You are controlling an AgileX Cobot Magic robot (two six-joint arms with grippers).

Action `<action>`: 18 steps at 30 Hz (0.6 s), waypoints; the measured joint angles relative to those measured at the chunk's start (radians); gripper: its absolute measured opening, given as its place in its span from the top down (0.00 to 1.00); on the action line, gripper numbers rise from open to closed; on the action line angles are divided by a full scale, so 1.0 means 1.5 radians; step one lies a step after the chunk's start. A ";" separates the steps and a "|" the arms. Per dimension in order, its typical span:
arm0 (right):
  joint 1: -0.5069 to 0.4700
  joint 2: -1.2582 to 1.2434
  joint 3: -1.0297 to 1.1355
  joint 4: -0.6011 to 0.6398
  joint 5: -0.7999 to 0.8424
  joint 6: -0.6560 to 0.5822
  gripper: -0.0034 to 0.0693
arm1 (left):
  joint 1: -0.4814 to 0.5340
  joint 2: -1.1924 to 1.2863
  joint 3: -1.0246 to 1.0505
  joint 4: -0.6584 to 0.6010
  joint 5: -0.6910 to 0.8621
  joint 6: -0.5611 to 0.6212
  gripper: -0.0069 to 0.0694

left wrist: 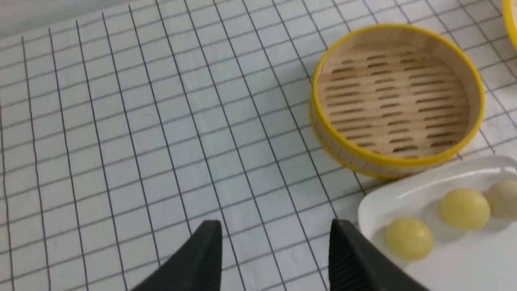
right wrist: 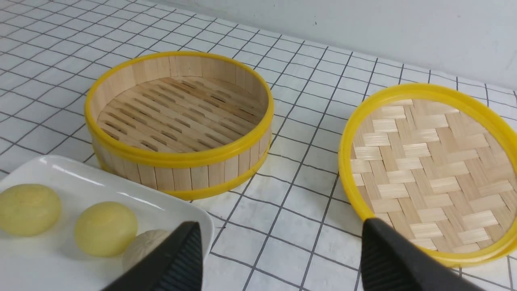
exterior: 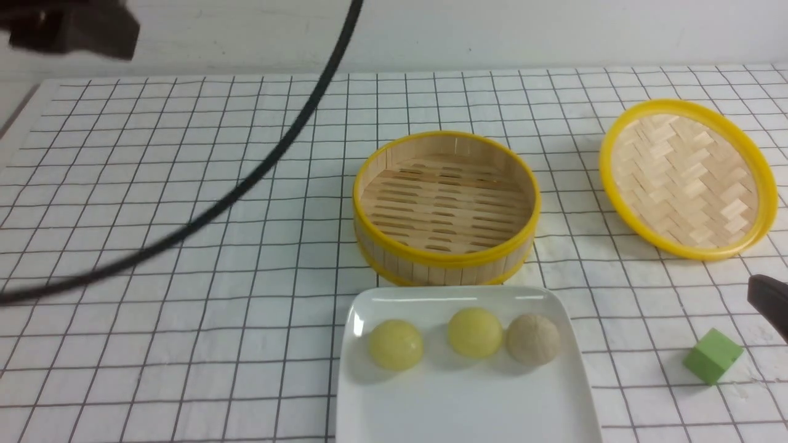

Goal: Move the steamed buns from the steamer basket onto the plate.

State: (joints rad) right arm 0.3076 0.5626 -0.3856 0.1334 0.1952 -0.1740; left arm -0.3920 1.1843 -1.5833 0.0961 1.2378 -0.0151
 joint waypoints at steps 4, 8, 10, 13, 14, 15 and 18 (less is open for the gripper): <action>0.000 0.000 0.000 0.001 0.000 0.000 0.25 | 0.000 -0.088 0.178 -0.008 -0.024 -0.002 0.41; 0.000 0.000 0.000 0.000 0.000 0.000 0.25 | 0.000 -0.150 0.360 -0.009 -0.178 -0.002 0.41; 0.000 0.000 0.000 0.000 -0.001 0.000 0.25 | 0.000 -0.164 0.403 -0.007 -0.241 -0.002 0.41; 0.000 0.000 0.000 0.000 -0.001 0.000 0.25 | 0.000 -0.190 0.536 -0.003 -0.403 -0.003 0.41; 0.000 0.000 0.000 0.000 -0.001 0.000 0.25 | 0.000 -0.192 0.559 0.003 -0.440 -0.003 0.41; 0.000 0.000 0.000 0.000 -0.001 0.000 0.25 | 0.000 -0.193 0.583 0.010 -0.465 -0.003 0.41; 0.000 0.000 0.000 0.000 -0.001 0.000 0.25 | 0.000 -0.193 0.634 0.062 -0.509 -0.007 0.42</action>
State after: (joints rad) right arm 0.3076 0.5626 -0.3856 0.1334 0.1941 -0.1740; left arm -0.3920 0.8945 -0.6318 0.1895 0.4744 -0.0255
